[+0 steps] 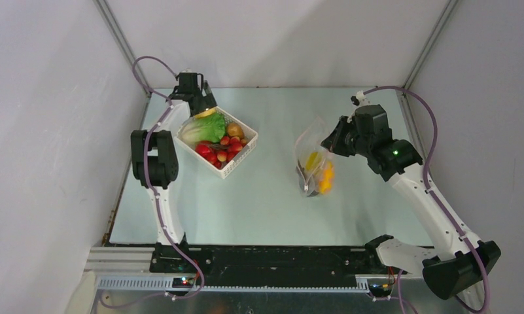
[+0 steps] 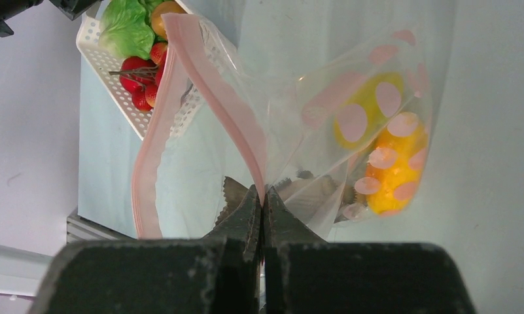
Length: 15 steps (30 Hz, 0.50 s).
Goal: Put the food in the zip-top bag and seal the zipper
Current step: Pick up the fake fruit from the bin.
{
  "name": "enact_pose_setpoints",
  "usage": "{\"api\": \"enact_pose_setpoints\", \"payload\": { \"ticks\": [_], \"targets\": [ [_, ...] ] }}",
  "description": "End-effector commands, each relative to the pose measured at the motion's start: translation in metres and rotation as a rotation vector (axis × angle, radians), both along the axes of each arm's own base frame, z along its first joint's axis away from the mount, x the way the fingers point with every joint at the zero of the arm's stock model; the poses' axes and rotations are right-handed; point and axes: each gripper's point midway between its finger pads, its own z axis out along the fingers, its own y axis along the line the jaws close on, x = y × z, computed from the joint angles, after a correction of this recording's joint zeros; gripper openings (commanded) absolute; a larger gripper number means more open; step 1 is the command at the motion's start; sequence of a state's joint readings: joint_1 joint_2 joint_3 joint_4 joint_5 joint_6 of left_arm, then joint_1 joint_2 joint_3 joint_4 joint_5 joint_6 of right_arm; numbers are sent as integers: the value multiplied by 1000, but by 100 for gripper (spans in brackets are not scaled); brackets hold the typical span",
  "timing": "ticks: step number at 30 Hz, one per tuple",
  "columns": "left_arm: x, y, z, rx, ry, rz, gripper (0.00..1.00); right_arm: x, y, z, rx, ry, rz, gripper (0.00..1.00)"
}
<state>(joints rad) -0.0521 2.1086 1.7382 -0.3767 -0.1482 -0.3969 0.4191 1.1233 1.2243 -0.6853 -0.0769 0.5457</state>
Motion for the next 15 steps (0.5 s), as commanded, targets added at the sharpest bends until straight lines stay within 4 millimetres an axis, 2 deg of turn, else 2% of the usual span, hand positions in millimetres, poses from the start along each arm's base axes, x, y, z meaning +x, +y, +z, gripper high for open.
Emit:
{"api": "enact_pose_setpoints", "payload": {
  "ticks": [1, 8, 15],
  "targets": [
    [14, 0, 4, -11, -30, 26, 100, 1, -4, 1, -12, -12, -7, 0],
    [19, -5, -9, -51, -16, 32, 98, 1, -3, 0, -8, -4, 1, 0],
    [18, -5, -14, -56, -8, 45, 91, 1, -4, 0, -10, -4, -4, 0]
  ]
}}
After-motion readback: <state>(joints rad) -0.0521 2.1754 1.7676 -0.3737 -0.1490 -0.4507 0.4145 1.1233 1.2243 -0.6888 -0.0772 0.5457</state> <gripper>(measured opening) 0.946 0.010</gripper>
